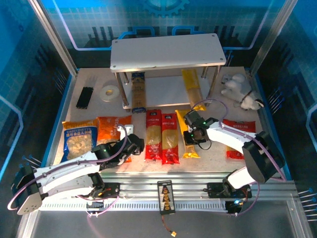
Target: Place and organize the pasta boxes and bags onto the shelf
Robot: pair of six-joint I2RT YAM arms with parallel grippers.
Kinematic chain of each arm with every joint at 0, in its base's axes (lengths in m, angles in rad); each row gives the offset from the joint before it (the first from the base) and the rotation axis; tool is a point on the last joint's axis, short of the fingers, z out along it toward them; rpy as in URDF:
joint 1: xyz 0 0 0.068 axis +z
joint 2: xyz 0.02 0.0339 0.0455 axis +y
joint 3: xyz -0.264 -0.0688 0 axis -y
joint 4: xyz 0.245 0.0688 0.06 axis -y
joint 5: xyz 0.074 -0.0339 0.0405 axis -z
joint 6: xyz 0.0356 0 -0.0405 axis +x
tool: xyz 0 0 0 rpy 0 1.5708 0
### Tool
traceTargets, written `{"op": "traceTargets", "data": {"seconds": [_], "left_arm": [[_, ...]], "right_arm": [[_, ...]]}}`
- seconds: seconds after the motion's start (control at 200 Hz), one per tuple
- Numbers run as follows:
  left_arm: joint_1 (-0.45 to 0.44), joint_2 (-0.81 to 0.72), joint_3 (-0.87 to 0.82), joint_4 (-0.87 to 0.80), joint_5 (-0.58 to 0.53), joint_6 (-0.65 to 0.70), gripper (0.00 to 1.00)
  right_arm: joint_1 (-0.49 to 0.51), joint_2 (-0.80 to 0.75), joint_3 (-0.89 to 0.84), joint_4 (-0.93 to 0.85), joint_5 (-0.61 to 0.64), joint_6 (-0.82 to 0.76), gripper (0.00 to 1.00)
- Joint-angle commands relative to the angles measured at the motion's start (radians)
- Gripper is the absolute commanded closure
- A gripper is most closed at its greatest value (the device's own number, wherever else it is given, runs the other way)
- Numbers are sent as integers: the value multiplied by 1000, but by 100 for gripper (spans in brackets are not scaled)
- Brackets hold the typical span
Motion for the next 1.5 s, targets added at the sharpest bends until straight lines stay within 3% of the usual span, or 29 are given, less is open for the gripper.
{"op": "traceTargets", "data": {"seconds": [0.0,0.37,0.58,0.82,1.191,1.496], "left_arm": [[-5,21,7,10,-25,3,42],[-4,55,16,35,-13,10,42],[-4,57,18,39,-9,10,42],[-4,56,27,34,-3,14,42],[-4,33,24,13,-3,13,42],[-4,26,13,17,-9,14,42]], "right_arm": [[18,-70,-17,-121,-24,-10,100],[69,-319,46,-276,-30,-1,100],[74,-333,144,-280,-33,-19,100],[52,-147,354,-218,14,-101,100],[-96,282,783,-193,24,-218,100],[-146,472,939,-115,94,-273,100]]}}
